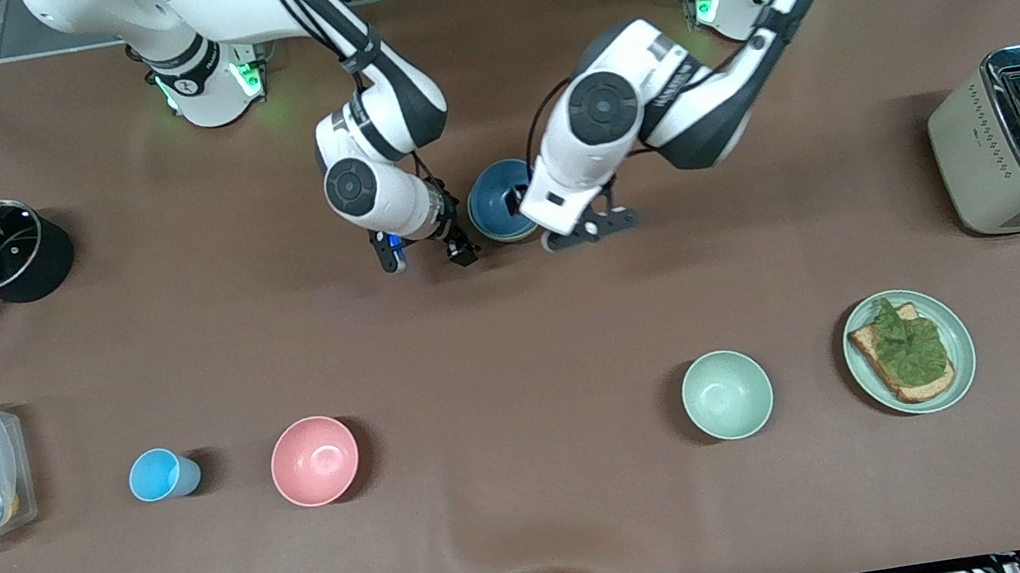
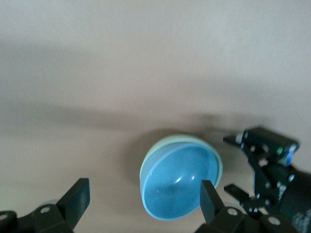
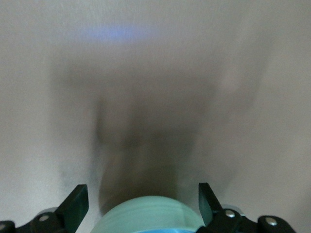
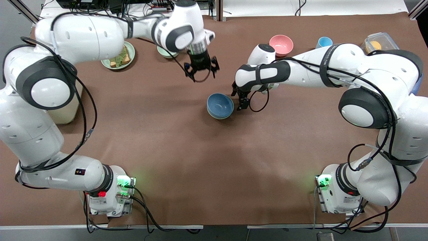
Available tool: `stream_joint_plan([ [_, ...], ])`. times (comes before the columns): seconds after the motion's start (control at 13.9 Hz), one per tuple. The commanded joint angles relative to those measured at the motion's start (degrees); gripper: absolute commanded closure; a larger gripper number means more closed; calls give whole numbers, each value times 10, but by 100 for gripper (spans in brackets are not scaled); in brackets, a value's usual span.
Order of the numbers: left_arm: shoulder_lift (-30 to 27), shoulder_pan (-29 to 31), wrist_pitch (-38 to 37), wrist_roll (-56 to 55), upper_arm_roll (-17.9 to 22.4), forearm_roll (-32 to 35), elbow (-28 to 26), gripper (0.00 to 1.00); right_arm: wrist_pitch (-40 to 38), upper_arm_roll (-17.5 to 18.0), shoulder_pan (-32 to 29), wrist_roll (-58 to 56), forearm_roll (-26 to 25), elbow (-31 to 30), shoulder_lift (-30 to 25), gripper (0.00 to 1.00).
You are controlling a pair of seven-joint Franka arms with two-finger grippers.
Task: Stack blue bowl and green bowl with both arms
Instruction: 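Open both grippers and release the stacked bowls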
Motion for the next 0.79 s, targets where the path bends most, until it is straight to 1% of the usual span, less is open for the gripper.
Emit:
stream_joint_plan([
  [0.0, 1, 41, -30, -5, 1, 50, 37, 0, -33, -6, -25, -34, -26, -4, -19, 0],
  [0.14, 1, 72, -63, 12, 1, 104, 60, 0, -84, -37, -32, -63, -70, 0, -26, 0],
  [0.36, 2, 109, -113, 84, 1, 114, 97, 0, -167, -87, -33, -98, -112, 9, -44, 0],
  [0.43, 6, 116, -143, 126, 2, 119, 108, 0, -204, -106, -33, -109, -142, 16, -50, 0],
  [0.5, 10, 118, -180, 165, 3, 139, 113, 0, -234, -126, -33, -119, -173, 23, -55, 0],
  [0.57, 9, 120, -205, 187, 14, 155, 114, 0, -262, -143, -34, -141, -205, 30, -61, 0],
  [0.65, 6, 124, -219, 203, 29, 155, 114, 0, -283, -157, -36, -163, -218, 36, -66, 0],
  [0.72, 3, 127, -221, 208, 39, 156, 114, 0, -300, -175, -39, -192, -220, 37, -70, 0],
])
